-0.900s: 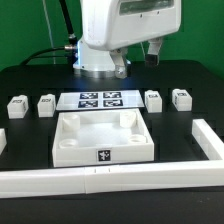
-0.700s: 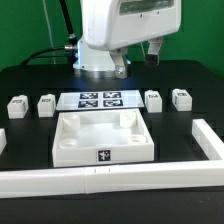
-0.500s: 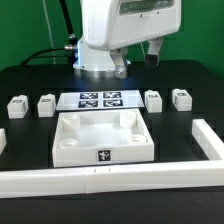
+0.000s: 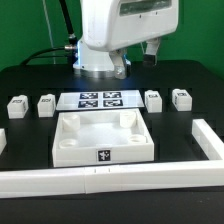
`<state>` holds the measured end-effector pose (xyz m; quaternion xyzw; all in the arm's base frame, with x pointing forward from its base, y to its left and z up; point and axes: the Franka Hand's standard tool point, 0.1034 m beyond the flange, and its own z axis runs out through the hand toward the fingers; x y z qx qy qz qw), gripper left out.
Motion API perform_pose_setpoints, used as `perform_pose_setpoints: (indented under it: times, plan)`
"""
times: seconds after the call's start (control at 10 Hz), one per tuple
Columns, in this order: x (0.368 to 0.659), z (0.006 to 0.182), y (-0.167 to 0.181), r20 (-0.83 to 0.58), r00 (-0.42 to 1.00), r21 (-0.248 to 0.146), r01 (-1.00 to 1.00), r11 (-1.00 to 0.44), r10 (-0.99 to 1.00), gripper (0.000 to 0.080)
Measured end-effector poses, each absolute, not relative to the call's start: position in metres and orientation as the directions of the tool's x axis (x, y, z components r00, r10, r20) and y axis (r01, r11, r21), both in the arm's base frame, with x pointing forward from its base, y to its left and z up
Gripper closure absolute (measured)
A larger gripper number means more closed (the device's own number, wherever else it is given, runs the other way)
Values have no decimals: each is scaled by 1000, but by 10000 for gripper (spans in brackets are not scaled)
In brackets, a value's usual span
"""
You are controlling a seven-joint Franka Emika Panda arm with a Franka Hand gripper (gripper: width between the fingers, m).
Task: Assemble square table
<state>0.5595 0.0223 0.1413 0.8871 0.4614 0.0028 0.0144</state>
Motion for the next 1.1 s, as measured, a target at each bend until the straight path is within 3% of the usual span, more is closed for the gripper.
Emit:
perform_pose_setpoints:
  times: [0.2,0.4,0.7,1.0,1.1]
  plan:
    - [528,128,5,-11,370,30,929,-370,929,150]
    - [498,102,-22,-16,178,13,984,-178,984,150]
    - [499,104,-23,-19,91,8,996,-91,996,150]
    - [497,102,-23,-19,99,6,995,-99,995,150]
    - [486,90,-24,-14,88,28,996,-88,996,150]
